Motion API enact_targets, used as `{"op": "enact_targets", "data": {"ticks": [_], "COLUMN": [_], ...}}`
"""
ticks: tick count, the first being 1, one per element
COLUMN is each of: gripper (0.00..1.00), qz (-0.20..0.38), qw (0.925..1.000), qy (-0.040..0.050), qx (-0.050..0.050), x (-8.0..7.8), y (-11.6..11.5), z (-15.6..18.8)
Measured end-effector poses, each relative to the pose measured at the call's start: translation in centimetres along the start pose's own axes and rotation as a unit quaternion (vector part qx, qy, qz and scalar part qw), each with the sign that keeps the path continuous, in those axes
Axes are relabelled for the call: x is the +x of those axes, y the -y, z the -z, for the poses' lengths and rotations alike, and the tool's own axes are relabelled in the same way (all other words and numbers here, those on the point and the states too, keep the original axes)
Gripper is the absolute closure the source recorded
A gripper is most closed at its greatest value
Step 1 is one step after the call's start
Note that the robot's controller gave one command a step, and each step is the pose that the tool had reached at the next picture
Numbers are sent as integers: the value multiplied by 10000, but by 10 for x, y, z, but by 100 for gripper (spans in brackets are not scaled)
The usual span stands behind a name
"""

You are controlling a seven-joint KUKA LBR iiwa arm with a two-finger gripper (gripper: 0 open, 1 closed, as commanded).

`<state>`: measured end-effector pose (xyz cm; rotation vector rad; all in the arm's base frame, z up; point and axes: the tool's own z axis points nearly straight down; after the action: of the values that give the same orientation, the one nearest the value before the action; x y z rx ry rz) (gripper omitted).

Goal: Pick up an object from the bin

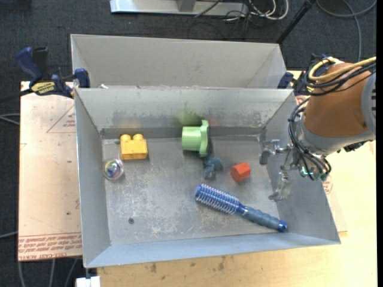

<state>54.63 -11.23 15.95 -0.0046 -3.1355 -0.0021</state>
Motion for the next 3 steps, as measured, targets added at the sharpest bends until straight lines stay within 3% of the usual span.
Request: {"op": "enact_targets", "data": {"ticks": [1,2,3], "gripper": [0,0,0], "qz": [-505,-1553,-2549], "qw": [9987,9879,9670], "qy": [-9,35,42], "qx": [-16,-10,-7], "x": [37,49,32], "y": [-61,-89,-88], "z": [-94,-60,-60]}}
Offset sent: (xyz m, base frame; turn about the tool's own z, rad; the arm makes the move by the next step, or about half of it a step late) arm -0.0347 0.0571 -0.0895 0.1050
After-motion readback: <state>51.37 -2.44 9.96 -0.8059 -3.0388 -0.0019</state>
